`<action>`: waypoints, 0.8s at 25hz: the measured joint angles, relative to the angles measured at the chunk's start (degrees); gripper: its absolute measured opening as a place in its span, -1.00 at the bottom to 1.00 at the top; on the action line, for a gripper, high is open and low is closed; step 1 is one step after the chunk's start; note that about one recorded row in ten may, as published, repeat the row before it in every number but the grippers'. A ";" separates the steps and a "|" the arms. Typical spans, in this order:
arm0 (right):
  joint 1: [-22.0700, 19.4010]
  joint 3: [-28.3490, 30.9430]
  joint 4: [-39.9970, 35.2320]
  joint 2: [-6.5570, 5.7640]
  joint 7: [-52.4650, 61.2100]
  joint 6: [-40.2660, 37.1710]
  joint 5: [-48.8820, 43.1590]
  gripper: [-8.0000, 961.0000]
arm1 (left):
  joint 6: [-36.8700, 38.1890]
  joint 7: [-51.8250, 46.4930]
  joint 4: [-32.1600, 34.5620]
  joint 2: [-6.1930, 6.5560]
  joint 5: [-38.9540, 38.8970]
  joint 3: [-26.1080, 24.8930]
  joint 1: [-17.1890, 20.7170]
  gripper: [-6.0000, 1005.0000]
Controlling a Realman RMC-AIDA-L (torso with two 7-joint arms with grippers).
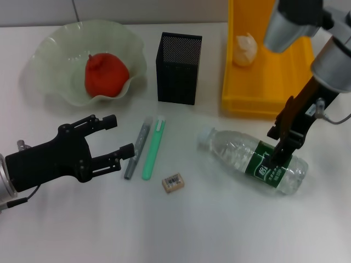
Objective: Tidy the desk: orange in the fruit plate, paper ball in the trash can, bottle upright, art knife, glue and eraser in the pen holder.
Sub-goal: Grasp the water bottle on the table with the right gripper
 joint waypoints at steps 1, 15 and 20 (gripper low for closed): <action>0.01 -0.07 -0.19 0.56 0.02 0.07 -0.95 0.65 | 0.04 -0.06 0.00 -0.01 0.00 0.00 0.00 0.60; -0.54 -4.11 0.65 2.66 2.55 5.24 -3.62 0.65 | 0.41 0.00 0.00 -0.32 0.00 0.15 0.49 0.60; -0.65 -6.74 2.48 2.76 2.76 7.47 -2.61 0.65 | 0.53 -0.39 0.00 -0.34 0.00 0.22 0.62 0.60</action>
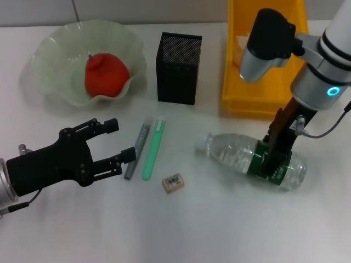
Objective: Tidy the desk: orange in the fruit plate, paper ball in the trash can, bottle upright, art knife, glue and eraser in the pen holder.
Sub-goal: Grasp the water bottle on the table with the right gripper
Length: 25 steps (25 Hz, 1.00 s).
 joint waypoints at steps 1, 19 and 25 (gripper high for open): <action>0.00 -0.42 0.35 0.03 0.09 0.43 0.11 0.65 | 0.02 -0.02 0.00 0.01 0.00 -0.01 0.00 0.60; -0.74 -5.71 1.87 0.17 0.56 6.33 0.66 0.65 | 0.44 -0.25 0.00 0.23 0.00 -0.19 -0.32 0.60; -0.77 -7.04 2.54 0.18 0.56 7.39 1.13 0.65 | 0.44 -0.33 0.00 0.24 0.00 -0.19 -0.28 0.60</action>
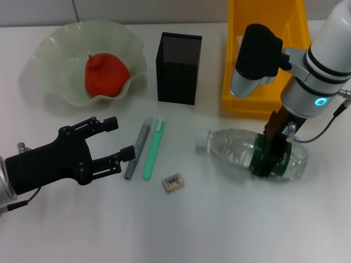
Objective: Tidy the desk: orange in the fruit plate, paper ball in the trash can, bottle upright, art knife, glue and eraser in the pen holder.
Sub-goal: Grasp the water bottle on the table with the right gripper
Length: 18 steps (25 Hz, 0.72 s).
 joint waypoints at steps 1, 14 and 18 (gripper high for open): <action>-0.03 -0.06 0.01 0.00 0.00 0.19 0.01 0.65 | 0.00 -0.02 0.00 0.00 0.00 0.00 0.01 0.60; -0.79 -1.67 0.06 -0.01 -0.03 1.45 0.19 0.65 | 0.00 -0.18 0.00 -0.17 -0.04 0.00 0.29 0.60; -0.85 -1.67 0.05 -0.01 -0.04 1.46 0.19 0.65 | 0.00 -0.20 0.00 -0.22 -0.03 0.00 0.28 0.60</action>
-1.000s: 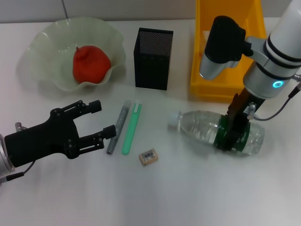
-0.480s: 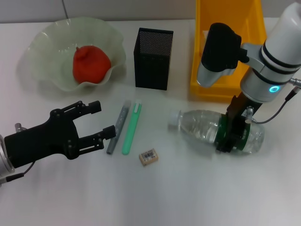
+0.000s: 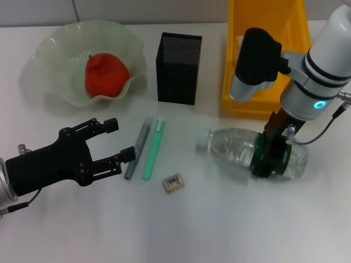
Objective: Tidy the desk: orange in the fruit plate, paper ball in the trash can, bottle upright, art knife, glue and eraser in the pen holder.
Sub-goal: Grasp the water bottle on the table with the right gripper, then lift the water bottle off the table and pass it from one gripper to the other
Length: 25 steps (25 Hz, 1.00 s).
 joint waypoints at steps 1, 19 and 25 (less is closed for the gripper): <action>-0.02 0.00 -0.03 0.00 0.00 0.00 0.00 0.65 | 0.00 0.00 0.00 -0.02 -0.01 0.00 0.00 0.60; -0.78 0.73 -2.03 -0.19 0.00 -0.36 0.15 0.63 | 0.08 -0.25 0.00 -0.05 -0.36 0.00 0.00 0.60; -1.79 1.81 -5.48 -0.42 -0.27 -2.62 1.98 0.62 | 0.19 -0.61 0.00 0.05 -0.40 0.00 0.00 0.60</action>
